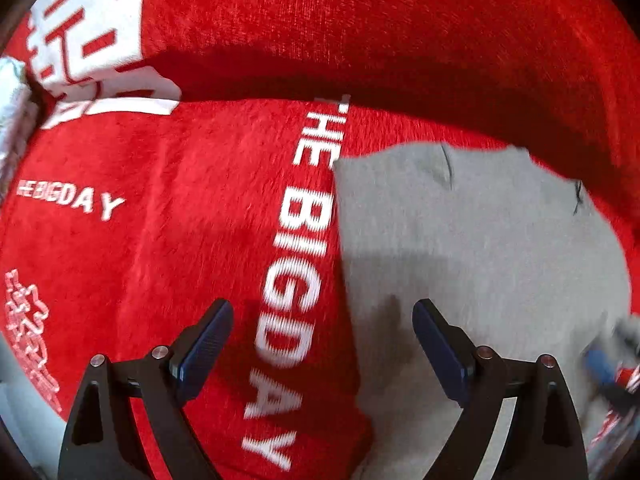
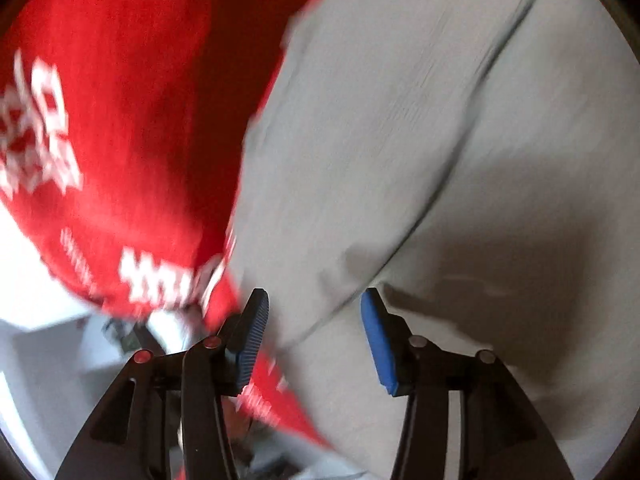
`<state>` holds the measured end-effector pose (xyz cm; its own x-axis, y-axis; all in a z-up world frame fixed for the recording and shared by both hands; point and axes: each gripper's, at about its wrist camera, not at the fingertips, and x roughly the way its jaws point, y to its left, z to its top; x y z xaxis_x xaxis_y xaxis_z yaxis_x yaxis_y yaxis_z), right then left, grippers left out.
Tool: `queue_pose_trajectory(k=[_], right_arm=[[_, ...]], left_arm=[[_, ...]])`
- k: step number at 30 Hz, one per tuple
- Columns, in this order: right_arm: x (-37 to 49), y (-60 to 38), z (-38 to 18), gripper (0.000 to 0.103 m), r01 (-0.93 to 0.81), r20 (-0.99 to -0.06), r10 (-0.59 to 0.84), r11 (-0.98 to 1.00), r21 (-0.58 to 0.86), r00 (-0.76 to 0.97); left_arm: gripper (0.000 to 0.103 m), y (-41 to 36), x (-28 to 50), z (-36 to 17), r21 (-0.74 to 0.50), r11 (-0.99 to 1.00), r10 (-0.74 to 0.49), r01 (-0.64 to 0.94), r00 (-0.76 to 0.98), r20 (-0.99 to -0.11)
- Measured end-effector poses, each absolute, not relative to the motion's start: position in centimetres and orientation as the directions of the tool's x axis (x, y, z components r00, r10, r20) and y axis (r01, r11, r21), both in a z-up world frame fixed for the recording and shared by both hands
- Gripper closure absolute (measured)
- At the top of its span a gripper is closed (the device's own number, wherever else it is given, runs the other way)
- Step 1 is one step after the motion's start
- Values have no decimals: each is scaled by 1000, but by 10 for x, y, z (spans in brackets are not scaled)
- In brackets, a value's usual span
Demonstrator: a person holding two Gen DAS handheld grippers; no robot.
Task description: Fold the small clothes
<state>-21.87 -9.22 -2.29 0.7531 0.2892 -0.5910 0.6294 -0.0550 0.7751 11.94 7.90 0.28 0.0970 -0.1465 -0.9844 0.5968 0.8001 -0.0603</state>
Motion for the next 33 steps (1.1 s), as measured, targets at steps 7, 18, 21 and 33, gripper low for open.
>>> queue_pose_trajectory(k=[7, 18, 21, 33], right_arm=[[-141, -17, -49, 55, 582, -507, 380, -110, 806, 773], [-127, 5, -67, 97, 618, -539, 395, -99, 780, 744], [-138, 0, -62, 94, 627, -548, 416, -71, 776, 726], [-320, -152, 0, 55, 831, -831, -48, -24, 555, 554]], left_arm=[[46, 56, 143, -16, -117, 764, -150, 635, -1, -989], [85, 59, 150, -7, -120, 692, -177, 712, 7, -984], [85, 62, 144, -2, -95, 695, -174, 712, 38, -984], [85, 69, 92, 42, -84, 681, -226, 727, 99, -969]])
